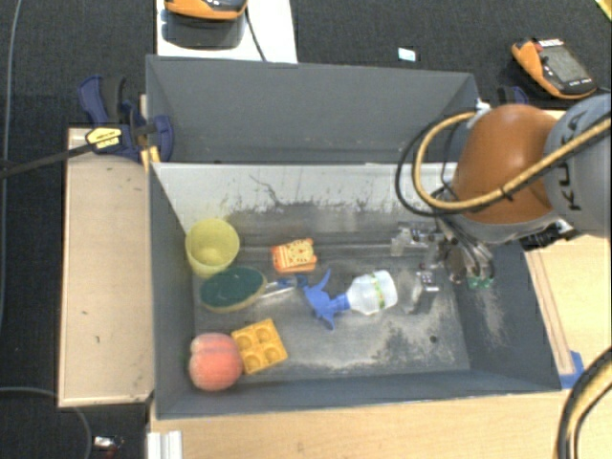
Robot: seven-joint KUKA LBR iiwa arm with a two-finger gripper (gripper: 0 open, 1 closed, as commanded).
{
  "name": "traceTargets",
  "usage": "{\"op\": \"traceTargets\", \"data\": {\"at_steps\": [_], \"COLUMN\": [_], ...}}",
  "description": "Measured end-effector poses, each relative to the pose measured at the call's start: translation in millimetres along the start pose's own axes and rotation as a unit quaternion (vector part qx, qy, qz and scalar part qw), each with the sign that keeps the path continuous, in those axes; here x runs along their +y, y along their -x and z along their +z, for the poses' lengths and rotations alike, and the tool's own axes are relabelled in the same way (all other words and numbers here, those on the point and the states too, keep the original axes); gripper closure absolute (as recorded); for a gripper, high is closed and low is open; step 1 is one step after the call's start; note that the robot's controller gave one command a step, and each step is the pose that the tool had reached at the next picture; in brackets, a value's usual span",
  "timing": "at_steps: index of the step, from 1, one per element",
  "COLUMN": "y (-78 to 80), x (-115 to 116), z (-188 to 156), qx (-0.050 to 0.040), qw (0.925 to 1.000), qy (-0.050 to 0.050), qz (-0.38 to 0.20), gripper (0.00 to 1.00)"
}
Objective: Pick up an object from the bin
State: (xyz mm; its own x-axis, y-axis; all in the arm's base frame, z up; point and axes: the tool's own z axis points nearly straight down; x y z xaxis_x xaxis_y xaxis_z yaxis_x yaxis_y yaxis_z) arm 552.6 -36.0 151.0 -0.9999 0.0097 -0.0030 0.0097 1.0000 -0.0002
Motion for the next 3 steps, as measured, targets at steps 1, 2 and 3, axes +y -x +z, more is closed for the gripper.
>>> {"op": "traceTargets", "data": {"at_steps": [1,2,3], "y": [0.0,-5.4,-22.8], "x": [0.0,-2.6,31.3], "z": [0.0,10.5,30.2], "qx": [0.0,-0.0014,-0.0008], "qw": [1.0,0.9989,1.0], "qy": [0.0,0.0,0.0], "qz": [0.0,-0.047,-0.009], "gripper": [0.0,0.0,0.0]}}
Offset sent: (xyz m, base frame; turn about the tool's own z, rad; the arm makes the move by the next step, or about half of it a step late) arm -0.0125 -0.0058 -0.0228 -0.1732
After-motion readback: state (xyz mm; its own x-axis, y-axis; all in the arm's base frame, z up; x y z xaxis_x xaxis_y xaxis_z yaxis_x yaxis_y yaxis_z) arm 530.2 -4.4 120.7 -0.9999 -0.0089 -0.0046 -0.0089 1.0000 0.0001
